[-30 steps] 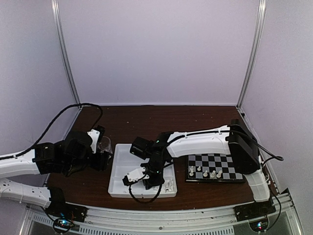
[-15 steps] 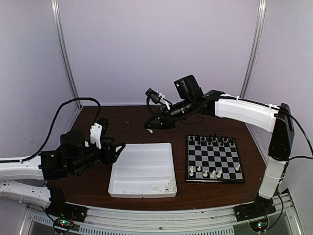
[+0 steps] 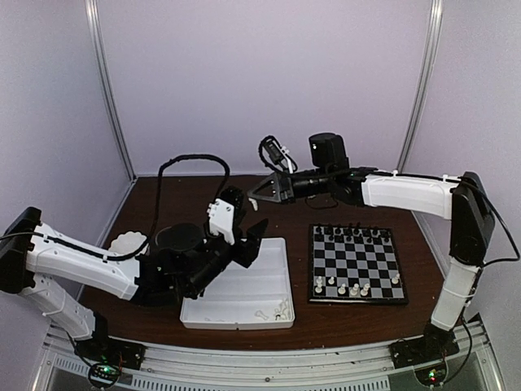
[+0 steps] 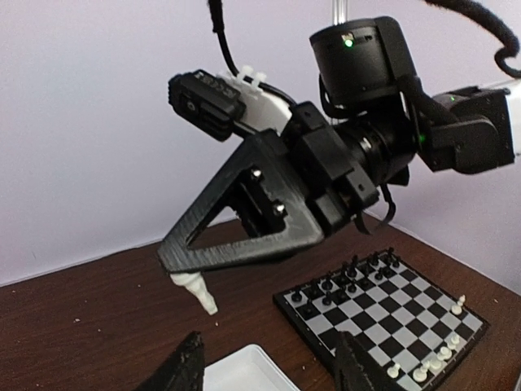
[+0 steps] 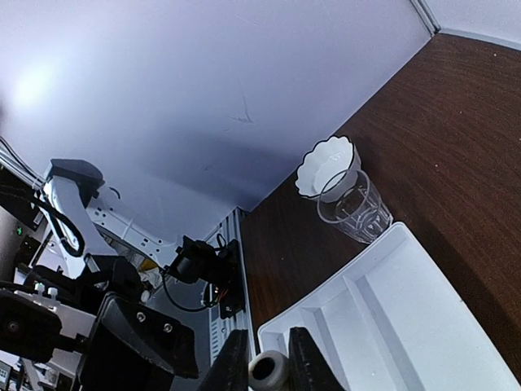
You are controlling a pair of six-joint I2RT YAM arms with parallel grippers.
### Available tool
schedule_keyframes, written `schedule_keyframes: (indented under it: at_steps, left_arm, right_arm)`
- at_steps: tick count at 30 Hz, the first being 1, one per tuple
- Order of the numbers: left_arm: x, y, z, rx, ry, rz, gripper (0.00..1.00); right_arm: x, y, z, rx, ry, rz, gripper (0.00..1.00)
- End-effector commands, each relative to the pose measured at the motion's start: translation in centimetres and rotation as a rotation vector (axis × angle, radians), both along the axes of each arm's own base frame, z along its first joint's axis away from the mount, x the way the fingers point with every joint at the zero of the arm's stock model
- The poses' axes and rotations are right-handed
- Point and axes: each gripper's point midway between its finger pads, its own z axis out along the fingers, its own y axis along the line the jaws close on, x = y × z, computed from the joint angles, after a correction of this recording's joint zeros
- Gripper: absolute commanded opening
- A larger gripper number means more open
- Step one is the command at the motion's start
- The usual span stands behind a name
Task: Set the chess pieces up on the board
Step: Pass from the right arm to the left
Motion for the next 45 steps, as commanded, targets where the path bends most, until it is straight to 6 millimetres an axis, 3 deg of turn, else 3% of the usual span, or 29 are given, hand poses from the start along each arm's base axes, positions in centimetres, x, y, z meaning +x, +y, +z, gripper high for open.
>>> schedule_keyframes:
  at_steps: [1,12,19,29,45]
  left_arm:
    - [1.8,1.0,4.2,-0.131,-0.085,0.184,0.54]
    - [3.4,-0.2,4.8,-0.099,-0.117,0.24,0.46]
    - [5.1,0.2,3.9,-0.109,-0.067,0.235,0.38]
    - [5.6,-1.2,3.3,-0.092,-0.053,0.195,0.36]
    - [7.2,-0.9,2.7,-0.088,-0.031,0.197,0.1]
  right_arm:
    - [0.0,-0.8,4.5,0.108,-0.018,-0.045,0.17]
    - [-0.6,-1.1,5.6,0.149,-0.008,-0.039,0.18]
    - [-0.7,-1.2,5.8,0.171,0.008,-0.037,0.18]
    - [-0.8,-1.2,6.0,0.187,0.013,-0.035,0.18]
    - [-0.8,-1.6,5.9,0.194,0.023,-0.042,0.18]
